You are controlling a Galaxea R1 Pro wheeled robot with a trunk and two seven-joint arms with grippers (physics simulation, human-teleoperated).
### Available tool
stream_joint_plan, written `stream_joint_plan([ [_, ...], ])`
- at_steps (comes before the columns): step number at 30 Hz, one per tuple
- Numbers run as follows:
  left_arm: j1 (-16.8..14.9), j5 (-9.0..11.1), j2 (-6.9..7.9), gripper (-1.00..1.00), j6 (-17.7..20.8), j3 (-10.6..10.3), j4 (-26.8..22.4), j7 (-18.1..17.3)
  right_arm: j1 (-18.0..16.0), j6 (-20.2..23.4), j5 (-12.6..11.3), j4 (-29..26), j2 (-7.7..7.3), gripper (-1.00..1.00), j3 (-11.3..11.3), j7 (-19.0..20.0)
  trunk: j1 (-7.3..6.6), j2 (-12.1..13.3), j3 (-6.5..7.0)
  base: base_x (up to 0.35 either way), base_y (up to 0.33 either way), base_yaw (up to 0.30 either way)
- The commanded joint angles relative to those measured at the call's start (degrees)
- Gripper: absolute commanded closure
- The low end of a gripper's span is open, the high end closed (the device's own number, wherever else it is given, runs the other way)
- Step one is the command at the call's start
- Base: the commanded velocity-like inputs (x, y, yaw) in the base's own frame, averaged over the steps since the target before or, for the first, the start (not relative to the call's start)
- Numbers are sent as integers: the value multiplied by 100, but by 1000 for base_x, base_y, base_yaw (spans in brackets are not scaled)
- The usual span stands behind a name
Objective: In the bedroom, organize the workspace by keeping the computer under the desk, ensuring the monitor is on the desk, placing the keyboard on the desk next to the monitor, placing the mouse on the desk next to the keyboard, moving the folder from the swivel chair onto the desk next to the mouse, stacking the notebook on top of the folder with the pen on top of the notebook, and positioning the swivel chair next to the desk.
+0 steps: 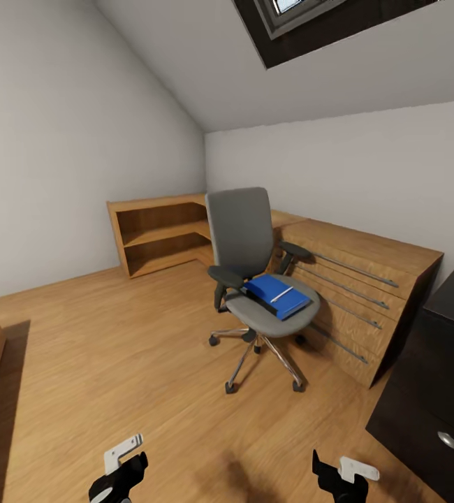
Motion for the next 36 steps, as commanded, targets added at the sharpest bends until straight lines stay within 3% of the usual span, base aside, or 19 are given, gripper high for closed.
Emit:
stream_joint_plan([
  [1, 1, 19, 11, -100, 8, -31, -11, 46, -3, -48, -22, 17, 12, -100, 24, -19, -24, 39, 13, 0, 0, 0],
  [16, 20, 31, 34, -100, -532, -59, 107, 60, -4, -206, -66, 214, 67, -100, 11, -29, -353, 641, 282, 0, 0, -147],
  [26, 21, 34, 35, -100, -559, -60, 140, 64, -4, -212, -98, 283, 69, -100, -7, -34, -573, 1042, 462, 0, 0, -261],
  [36, 20, 45, 13, -100, -545, -69, 356, 67, -3, -209, -336, 296, 75, -100, -3, -28, -792, 1443, 641, 0, 0, -272],
])
